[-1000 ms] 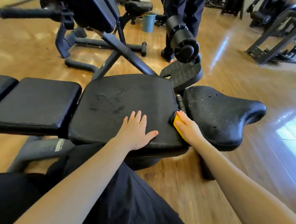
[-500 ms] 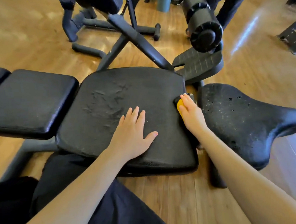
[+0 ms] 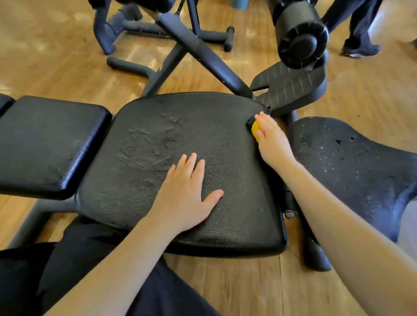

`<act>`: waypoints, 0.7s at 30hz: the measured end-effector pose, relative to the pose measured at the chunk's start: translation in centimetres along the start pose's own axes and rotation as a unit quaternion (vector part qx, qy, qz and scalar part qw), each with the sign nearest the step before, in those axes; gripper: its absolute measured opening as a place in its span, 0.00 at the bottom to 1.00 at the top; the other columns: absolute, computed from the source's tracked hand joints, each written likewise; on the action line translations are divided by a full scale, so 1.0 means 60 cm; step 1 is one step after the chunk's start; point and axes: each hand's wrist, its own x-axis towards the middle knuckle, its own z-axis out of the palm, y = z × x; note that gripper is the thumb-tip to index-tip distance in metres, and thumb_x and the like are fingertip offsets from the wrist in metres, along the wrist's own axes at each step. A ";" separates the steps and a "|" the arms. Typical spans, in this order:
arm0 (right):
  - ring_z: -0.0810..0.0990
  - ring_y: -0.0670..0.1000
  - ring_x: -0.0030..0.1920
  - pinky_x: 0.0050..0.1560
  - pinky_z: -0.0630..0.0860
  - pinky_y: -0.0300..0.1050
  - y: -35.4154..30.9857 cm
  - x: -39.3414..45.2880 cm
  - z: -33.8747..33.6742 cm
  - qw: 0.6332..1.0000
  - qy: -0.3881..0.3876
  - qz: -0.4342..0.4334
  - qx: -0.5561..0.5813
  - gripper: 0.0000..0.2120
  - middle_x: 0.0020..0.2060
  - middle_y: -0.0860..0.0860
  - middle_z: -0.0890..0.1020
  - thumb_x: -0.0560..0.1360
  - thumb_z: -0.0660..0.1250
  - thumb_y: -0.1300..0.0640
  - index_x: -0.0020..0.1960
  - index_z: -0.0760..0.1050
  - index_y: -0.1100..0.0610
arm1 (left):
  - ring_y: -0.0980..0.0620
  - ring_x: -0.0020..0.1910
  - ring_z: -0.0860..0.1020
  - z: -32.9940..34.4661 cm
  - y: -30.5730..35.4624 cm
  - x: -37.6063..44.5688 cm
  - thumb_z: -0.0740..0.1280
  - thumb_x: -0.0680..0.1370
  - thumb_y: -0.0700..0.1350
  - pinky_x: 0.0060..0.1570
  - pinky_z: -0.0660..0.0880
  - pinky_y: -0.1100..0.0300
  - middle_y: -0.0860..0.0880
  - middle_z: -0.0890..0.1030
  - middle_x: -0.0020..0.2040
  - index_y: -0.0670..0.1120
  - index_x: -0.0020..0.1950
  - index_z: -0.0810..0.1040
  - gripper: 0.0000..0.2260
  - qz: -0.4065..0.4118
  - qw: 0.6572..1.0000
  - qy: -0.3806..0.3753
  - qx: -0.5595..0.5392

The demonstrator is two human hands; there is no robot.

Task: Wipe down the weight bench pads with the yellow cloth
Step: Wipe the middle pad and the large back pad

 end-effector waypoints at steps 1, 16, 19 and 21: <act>0.55 0.52 0.74 0.71 0.48 0.39 -0.004 -0.026 0.002 1.000 -0.005 -0.012 -0.009 0.21 0.74 0.54 0.60 0.80 0.54 0.62 0.72 0.59 0.59 | 0.49 0.76 0.41 0.000 -0.001 -0.001 0.53 0.78 0.63 0.74 0.43 0.53 0.47 0.44 0.78 0.45 0.77 0.46 0.35 0.001 1.000 -0.002 -0.002; 0.55 0.50 0.74 0.72 0.48 0.40 -0.010 -0.026 0.002 0.997 -0.050 -0.038 -0.043 0.21 0.74 0.52 0.60 0.80 0.53 0.60 0.73 0.58 0.58 | 0.48 0.76 0.43 -0.003 0.000 -0.008 0.55 0.78 0.62 0.73 0.44 0.52 0.47 0.46 0.78 0.44 0.77 0.48 0.35 0.000 1.000 -0.003 -0.015; 0.55 0.51 0.74 0.73 0.51 0.44 -0.023 0.014 0.004 0.997 -0.037 -0.018 -0.067 0.21 0.74 0.52 0.59 0.80 0.53 0.59 0.73 0.58 0.57 | 0.47 0.76 0.43 -0.007 -0.004 -0.007 0.56 0.77 0.64 0.74 0.45 0.51 0.46 0.45 0.78 0.43 0.77 0.47 0.38 -0.019 1.000 0.003 -0.021; 0.55 0.51 0.74 0.72 0.50 0.43 -0.043 -0.009 0.008 0.995 -0.058 -0.043 -0.074 0.21 0.74 0.52 0.60 0.80 0.54 0.60 0.73 0.59 0.57 | 0.46 0.76 0.43 -0.008 -0.007 -0.005 0.56 0.75 0.66 0.74 0.45 0.50 0.45 0.45 0.78 0.42 0.77 0.47 0.40 -0.036 0.999 0.002 -0.015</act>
